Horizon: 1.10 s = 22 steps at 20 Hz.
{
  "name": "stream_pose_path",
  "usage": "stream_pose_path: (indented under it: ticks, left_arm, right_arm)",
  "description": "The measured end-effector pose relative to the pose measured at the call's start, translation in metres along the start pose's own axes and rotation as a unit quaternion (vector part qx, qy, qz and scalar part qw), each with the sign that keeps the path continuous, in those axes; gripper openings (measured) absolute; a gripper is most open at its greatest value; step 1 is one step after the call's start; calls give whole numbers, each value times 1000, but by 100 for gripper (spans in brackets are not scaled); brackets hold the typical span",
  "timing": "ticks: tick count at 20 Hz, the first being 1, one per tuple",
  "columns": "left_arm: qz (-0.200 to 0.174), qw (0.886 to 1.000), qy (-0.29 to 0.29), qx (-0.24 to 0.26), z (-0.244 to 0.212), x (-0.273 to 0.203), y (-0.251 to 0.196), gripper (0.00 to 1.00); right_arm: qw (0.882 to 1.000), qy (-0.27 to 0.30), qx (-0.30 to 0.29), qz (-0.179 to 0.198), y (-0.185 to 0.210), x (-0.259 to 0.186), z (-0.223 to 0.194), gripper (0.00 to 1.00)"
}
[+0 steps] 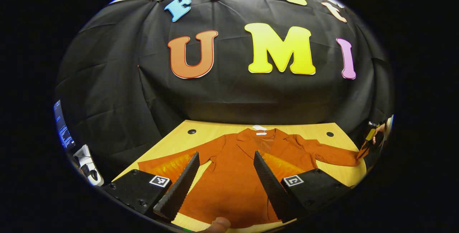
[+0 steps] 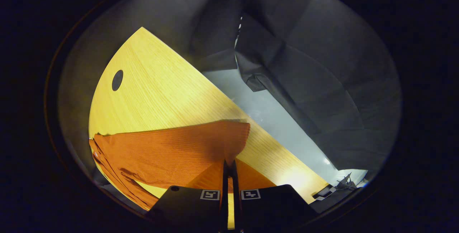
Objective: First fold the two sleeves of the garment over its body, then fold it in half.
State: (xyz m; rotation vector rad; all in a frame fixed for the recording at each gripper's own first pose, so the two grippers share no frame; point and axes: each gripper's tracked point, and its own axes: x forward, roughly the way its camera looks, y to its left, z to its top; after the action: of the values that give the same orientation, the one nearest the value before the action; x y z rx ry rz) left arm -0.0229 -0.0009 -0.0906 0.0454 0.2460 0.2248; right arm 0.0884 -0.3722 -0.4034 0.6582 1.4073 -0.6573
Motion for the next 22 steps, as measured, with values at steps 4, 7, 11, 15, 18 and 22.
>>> stream_pose_path:
  ticks: [4,7,11,15,18,22]
  left_arm:
    - [-2,1000,-6,1,1,2,7,99]
    - [-6,1000,-9,6,0,7,16,99]
    - [-25,999,-20,2,5,8,22,99]
    - [-53,998,-39,-7,10,5,32,99]
    - [-57,997,-45,-15,10,6,52,99]
    - [-44,997,-52,-19,9,7,82,99]
  right_arm:
    - [999,-34,-19,-2,5,-27,3,6]
    - [998,-49,-36,14,32,-58,-2,6]
    - [993,-79,-78,31,84,-101,-12,6]
    - [986,-96,-117,64,155,-137,-38,6]
    - [978,-103,-160,87,219,-156,-72,6]
    - [964,-88,-222,114,309,-173,-139,6]
